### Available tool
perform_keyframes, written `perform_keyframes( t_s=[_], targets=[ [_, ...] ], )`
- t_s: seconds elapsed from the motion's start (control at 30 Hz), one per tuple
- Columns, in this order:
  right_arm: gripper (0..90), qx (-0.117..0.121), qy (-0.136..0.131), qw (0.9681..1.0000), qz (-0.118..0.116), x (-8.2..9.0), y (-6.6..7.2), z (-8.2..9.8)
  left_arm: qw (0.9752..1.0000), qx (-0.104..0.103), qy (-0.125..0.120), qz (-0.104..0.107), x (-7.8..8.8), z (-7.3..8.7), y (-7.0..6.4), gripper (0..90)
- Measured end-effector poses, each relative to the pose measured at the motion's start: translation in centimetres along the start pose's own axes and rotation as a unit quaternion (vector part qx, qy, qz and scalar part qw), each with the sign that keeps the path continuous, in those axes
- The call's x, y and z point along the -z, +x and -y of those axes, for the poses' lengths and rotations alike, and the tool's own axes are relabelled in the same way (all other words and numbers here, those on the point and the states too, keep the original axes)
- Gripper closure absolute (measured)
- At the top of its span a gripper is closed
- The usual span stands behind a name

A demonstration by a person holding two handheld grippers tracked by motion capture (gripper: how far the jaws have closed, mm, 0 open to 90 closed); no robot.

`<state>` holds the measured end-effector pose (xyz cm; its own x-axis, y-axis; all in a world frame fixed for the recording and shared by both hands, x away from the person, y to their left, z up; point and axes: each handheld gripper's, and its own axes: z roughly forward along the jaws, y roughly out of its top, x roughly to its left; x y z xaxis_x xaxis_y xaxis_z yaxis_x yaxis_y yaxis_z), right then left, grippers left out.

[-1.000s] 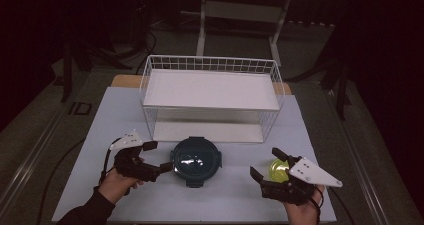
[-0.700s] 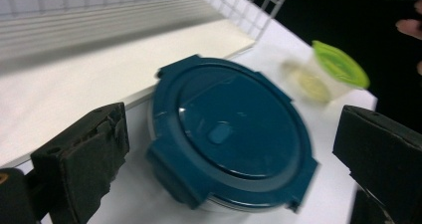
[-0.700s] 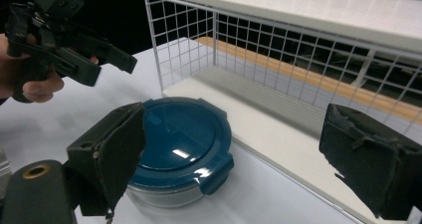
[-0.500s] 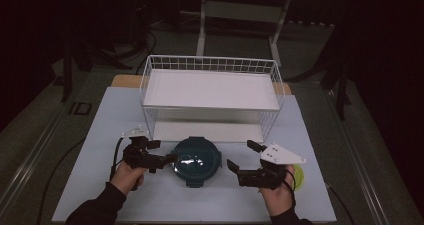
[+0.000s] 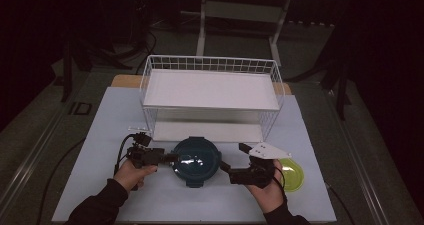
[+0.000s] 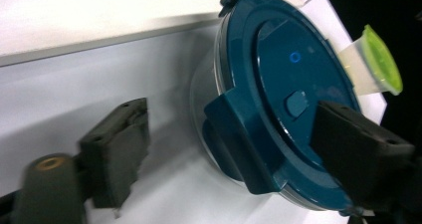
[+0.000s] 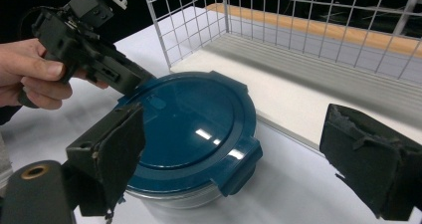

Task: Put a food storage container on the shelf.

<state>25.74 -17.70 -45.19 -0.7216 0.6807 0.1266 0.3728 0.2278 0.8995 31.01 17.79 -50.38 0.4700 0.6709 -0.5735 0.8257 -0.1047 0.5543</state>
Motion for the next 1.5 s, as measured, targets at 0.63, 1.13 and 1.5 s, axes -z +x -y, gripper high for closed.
perform_keyframes(
  t_s=[0.63, 1.13, 1.5],
  targets=[
    [12.9, 0.008, 0.0, 1.0, -0.002, 0.3, 0.3, -0.1, 0.9881, 0.116, 0.045, 0.091, -0.6, 0.2, 1.9, 48.5],
    [15.1, -0.031, 0.04, 0.9986, -0.016, -0.7, -0.1, 0.7, 0.9872, 0.102, 0.045, 0.114, -0.3, 0.5, 1.9, 52.2],
    [24.7, -0.089, 0.084, 0.9917, -0.041, -1.9, -1.5, 1.7, 0.9924, 0.046, 0.027, 0.111, 0.4, 1.1, 1.0, 53.5]
  ],
)
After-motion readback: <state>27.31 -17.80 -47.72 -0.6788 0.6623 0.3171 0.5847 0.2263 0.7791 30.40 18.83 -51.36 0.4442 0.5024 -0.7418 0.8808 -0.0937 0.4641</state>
